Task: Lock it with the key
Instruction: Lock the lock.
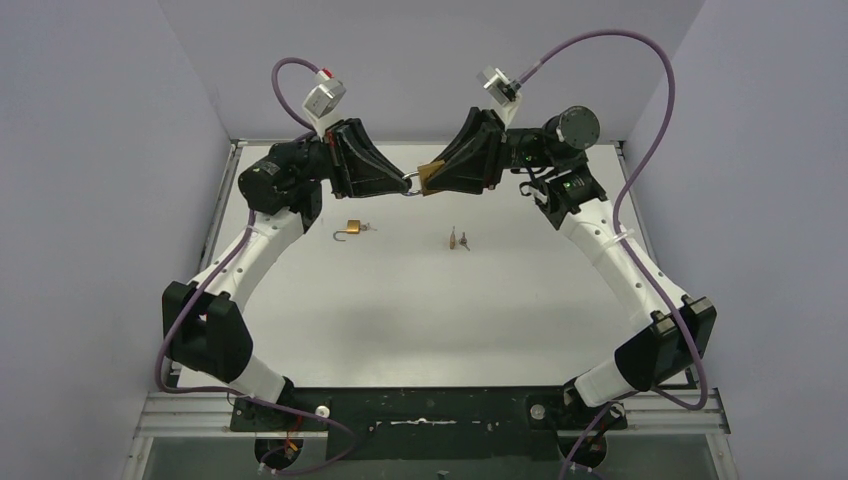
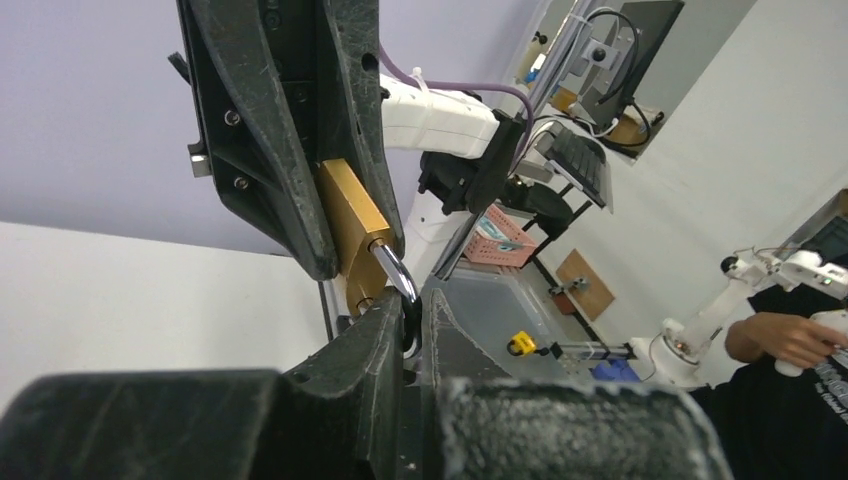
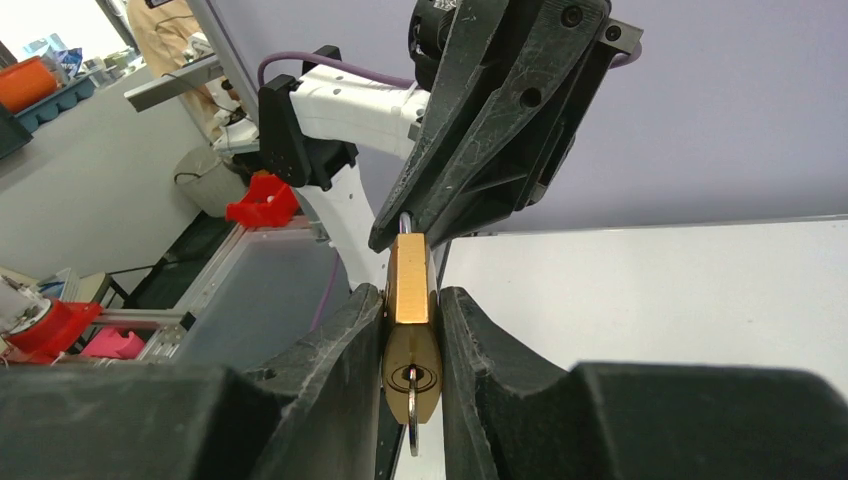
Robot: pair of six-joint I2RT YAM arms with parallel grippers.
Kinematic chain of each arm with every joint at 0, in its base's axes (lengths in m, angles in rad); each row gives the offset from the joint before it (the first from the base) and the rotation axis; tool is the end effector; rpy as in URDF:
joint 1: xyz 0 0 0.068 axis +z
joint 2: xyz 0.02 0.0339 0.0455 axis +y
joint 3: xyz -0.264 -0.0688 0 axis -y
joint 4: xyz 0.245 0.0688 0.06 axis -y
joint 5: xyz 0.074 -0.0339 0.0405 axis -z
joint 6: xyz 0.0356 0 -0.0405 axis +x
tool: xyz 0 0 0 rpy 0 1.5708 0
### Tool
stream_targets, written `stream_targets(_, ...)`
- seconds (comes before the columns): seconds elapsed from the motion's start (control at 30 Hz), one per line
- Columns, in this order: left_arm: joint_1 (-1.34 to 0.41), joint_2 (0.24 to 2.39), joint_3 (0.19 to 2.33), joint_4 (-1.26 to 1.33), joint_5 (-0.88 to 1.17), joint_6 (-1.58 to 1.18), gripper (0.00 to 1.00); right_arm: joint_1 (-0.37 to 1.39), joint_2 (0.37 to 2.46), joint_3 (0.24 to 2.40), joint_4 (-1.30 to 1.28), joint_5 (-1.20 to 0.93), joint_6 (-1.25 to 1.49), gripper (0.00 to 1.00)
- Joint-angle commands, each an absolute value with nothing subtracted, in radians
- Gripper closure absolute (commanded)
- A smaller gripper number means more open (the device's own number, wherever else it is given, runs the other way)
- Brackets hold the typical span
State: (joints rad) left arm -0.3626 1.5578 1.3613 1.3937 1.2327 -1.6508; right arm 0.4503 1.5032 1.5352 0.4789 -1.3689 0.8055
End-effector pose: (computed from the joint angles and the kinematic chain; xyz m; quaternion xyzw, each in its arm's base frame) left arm 0.2685 -0.1378 0.4684 0.3632 0.4623 -0.7350 0.3380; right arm 0.2692 0.1689 0.4844 -0.4678 0.4819 0.6513 0.3532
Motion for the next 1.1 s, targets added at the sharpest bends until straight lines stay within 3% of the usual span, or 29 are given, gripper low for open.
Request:
stream_targets(0.0, -0.462, 1.575, 1.366, 1.394, 1.112, -1.550, 1.00, 0.575, 1.542, 1.577, 0.473, -1.199, 0.761, 1.00)
stream_targets(0.73, -0.519, 1.656, 1.341, 1.396, 1.035, -1.411, 1.00, 0.680, 1.637, 1.498, 0.824, -1.121, 1.027, 1.00)
stream_targets(1.07, -0.403, 1.655, 1.355, 1.396, 1.057, -1.488, 1.00, 0.593, 1.593, 1.536, 0.680, -1.130, 0.942, 1.00)
